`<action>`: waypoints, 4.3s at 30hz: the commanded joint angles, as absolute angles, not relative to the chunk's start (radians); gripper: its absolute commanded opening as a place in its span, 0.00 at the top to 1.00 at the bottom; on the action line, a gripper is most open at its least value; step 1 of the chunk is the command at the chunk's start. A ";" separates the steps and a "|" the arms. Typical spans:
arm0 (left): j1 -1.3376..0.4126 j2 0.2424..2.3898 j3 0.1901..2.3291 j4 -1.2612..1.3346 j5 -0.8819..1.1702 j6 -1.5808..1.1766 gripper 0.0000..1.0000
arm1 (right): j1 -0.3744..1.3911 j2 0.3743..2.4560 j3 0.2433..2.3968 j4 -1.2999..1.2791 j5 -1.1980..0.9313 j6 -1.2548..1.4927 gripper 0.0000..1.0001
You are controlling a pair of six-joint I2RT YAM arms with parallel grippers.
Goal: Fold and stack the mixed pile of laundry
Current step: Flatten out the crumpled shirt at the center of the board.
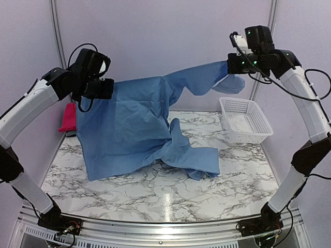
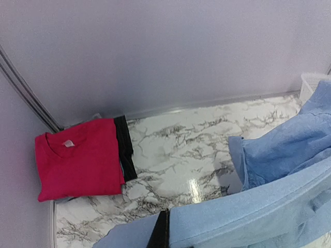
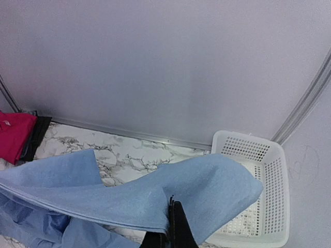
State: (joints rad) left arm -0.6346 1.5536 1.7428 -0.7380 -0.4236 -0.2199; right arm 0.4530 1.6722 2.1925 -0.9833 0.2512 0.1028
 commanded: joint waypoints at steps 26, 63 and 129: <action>-0.684 1.400 1.888 -0.782 0.066 -0.088 1.00 | 0.433 1.314 2.195 -0.710 0.331 0.062 1.00; -1.091 1.659 1.303 -0.402 0.039 -0.010 0.02 | 0.376 1.813 1.556 -0.588 -0.412 0.174 0.27; -0.749 1.087 0.925 -0.374 -0.252 -0.475 0.01 | 0.347 1.734 1.071 -0.553 -0.187 0.259 0.35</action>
